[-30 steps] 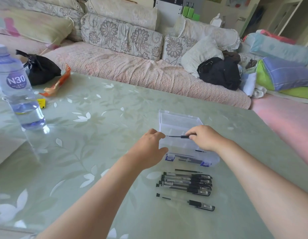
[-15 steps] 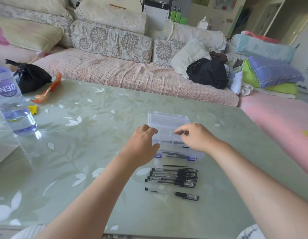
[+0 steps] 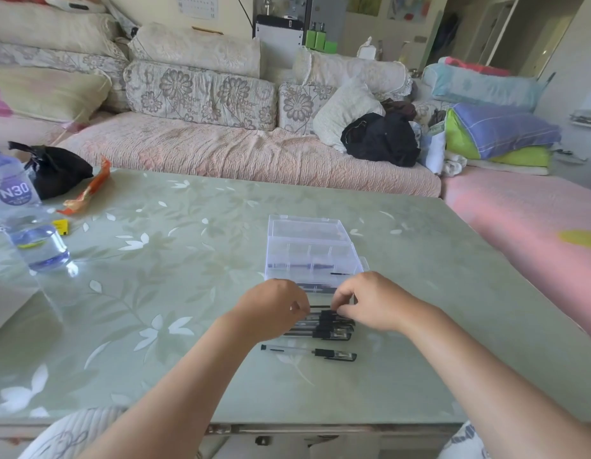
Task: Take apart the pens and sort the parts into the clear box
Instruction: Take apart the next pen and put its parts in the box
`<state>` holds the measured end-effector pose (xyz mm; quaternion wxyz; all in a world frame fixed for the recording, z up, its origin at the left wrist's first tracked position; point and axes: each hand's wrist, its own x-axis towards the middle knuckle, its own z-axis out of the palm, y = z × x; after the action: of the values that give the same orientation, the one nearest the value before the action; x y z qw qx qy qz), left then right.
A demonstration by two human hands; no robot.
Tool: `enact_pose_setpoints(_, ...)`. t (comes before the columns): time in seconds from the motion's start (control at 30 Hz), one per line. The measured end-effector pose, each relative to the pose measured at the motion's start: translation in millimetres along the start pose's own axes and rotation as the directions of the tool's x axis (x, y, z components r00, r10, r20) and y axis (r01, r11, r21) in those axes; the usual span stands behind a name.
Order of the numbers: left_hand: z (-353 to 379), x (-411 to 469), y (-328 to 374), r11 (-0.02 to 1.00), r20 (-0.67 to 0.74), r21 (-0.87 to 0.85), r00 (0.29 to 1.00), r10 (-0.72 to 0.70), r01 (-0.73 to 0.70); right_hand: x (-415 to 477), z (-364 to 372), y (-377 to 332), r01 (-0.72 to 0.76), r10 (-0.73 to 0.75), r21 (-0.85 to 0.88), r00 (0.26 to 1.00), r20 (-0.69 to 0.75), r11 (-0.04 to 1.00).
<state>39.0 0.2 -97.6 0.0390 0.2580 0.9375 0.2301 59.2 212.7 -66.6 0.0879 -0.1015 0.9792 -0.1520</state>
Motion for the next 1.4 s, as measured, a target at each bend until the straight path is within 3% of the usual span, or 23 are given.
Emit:
enact_pose_setpoints(0.33,7,5,4,0.989,-0.033,0.148,0.999,0.006,-0.001,1,2,8,0.032,-0.032,-0.167,0.999,0.000,0.986)
enact_pose_setpoints(0.67,12,16,0,0.969,-0.037,0.235,0.996,0.081,-0.070,7,10,12,0.088,-0.099,-0.196,0.994,-0.048,0.977)
enact_pose_setpoints(1.1,-14,11,0,0.993,-0.153,-0.033,0.982,0.109,-0.116,6,5,1,0.158,-0.175,-0.098,0.966,-0.191,0.982)
enact_pose_setpoints(1.4,-10,7,9,0.996,-0.130,-0.034,0.988,0.078,-0.083,1,7,-6,0.204,-0.268,-0.301,0.945,-0.189,0.932)
